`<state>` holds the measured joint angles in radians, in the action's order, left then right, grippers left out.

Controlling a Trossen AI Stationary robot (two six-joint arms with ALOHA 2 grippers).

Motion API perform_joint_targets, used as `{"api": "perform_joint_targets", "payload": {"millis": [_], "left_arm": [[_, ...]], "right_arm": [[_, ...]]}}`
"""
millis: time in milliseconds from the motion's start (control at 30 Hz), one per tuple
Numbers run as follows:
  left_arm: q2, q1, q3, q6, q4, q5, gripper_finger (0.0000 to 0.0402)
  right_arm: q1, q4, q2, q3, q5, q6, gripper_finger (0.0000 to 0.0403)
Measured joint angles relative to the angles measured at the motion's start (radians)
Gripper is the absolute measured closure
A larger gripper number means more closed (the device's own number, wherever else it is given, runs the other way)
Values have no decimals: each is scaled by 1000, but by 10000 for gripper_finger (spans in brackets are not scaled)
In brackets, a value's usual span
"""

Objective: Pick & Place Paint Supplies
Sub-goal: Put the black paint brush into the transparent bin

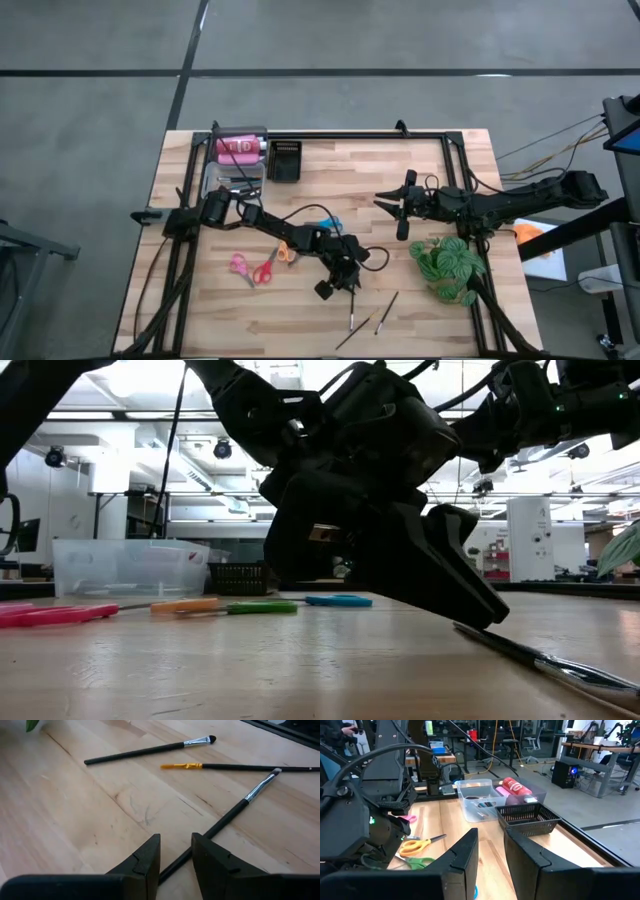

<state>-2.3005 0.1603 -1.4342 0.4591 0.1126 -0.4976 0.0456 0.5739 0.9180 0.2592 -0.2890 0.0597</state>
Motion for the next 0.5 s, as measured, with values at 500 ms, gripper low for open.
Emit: {"api": "perform_joint_targets", "payload": {"millis": [500], "left_arm": [[4,-30,-4,-115,-117,0,289]], "right_arm": [[0,0,0,0,0,0,312]]}}
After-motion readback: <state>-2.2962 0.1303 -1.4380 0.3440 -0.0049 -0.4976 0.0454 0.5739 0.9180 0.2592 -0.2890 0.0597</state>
